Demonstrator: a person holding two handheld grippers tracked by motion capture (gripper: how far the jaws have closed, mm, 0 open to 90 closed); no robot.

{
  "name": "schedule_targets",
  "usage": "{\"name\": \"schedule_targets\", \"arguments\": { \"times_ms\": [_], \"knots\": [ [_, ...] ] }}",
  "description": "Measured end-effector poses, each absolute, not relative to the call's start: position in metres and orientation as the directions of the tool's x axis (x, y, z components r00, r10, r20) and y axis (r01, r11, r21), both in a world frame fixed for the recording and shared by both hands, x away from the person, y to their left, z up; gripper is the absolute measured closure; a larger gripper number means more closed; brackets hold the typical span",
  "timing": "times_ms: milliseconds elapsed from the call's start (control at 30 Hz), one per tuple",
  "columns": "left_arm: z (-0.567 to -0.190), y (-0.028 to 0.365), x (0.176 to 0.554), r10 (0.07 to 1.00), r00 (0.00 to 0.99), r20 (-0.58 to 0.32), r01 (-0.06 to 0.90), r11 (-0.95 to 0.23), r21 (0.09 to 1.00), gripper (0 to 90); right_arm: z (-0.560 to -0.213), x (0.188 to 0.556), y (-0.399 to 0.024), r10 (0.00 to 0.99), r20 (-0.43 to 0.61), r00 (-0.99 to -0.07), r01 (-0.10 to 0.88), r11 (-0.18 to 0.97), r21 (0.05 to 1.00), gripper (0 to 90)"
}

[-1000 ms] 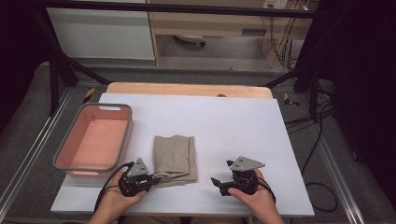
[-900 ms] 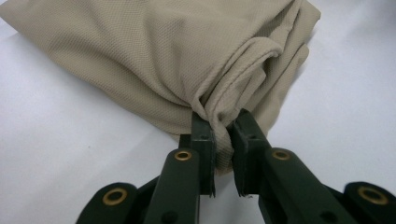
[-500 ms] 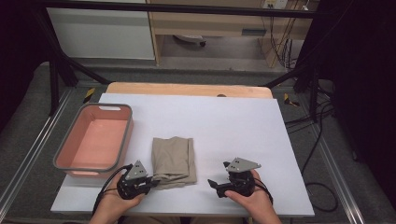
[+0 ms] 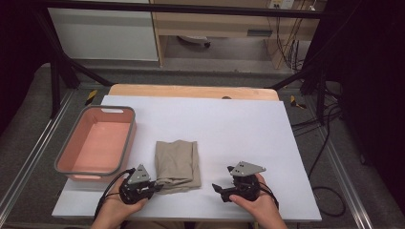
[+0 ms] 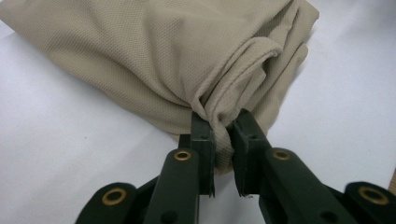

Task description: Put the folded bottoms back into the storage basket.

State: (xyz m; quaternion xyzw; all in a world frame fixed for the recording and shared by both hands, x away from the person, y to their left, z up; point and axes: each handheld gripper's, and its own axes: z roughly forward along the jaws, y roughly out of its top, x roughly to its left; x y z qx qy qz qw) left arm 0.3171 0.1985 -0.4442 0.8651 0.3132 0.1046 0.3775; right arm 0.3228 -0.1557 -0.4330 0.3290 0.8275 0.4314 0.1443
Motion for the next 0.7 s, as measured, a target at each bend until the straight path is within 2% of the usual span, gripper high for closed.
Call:
{"name": "schedule_targets", "arguments": {
  "times_ms": [300,367,467,500,700],
  "knots": [
    [-0.445,0.201,0.313,0.625,0.778,-0.063,0.467,-0.508,0.723,78.9,-0.435,0.322,-0.148,0.648,0.048,-0.760,0.422,0.437,0.794,21.7],
    [-0.445,0.202,0.312,0.624,0.779,-0.060,0.465,-0.512,0.722,71.5,-0.436,0.322,-0.146,0.646,0.050,-0.762,0.427,0.441,0.789,22.3],
    [-0.443,0.202,0.309,0.633,0.772,-0.061,0.464,-0.495,0.735,52.6,-0.436,0.321,-0.142,0.640,0.052,-0.767,0.429,0.451,0.783,23.3],
    [-0.442,0.202,0.308,0.633,0.772,-0.061,0.460,-0.490,0.740,48.7,-0.436,0.321,-0.140,0.638,0.051,-0.768,0.428,0.453,0.782,23.8],
    [-0.438,0.202,0.303,0.636,0.771,-0.041,0.431,-0.473,0.768,40.7,-0.437,0.320,-0.133,0.630,0.071,-0.773,0.432,0.441,0.786,26.9]
  ]
}}
